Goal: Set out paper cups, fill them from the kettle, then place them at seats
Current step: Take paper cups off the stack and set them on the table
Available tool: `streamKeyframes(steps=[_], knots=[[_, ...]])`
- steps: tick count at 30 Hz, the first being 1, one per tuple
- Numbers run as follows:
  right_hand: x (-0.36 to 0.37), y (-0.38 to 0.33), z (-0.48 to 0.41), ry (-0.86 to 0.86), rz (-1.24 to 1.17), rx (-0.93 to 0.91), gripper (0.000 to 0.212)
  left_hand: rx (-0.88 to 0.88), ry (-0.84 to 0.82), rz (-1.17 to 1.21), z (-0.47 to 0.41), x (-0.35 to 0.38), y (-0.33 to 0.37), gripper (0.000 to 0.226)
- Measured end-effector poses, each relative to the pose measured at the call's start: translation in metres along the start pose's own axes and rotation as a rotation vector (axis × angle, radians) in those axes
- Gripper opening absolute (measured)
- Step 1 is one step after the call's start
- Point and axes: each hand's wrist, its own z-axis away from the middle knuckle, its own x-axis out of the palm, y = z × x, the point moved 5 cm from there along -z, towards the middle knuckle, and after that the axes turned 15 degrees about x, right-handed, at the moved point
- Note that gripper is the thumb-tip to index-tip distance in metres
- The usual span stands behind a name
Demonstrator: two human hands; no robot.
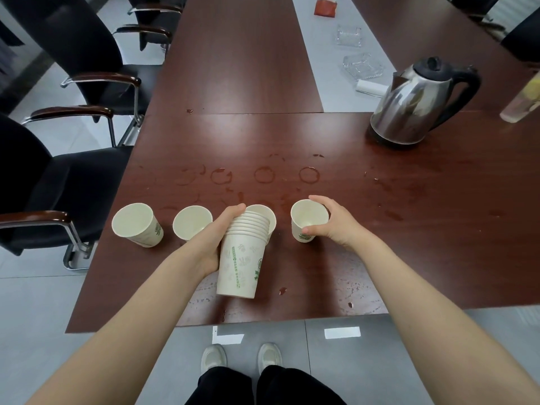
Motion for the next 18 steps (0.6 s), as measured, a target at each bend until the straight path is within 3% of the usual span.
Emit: streamKeyframes(steps=[5,9,11,15,18], knots=[[0.001,0.003,0.000,-0.064,-0.005,0.030,0.092,-0.007,-0.009,-0.018,-0.001,0.000,-0.003,0.033],[0.000,0.005,0.000,-0.127,-0.237,0.074,0.101,-0.007,-0.014,-0.019,-0.002,0.000,-0.005,0.034],[-0.005,0.003,0.001,-0.071,-0.268,0.068,0.096,-0.008,-0.016,-0.015,-0.001,0.000,-0.005,0.034],[-0.022,-0.021,0.016,0.167,-0.227,-0.065,0.059,-0.003,-0.019,0.000,-0.002,0.001,-0.006,0.035],[-0.019,-0.049,0.031,0.115,-0.195,-0.159,0.017,-0.004,-0.041,0.005,0.000,0.006,-0.006,0.040]])
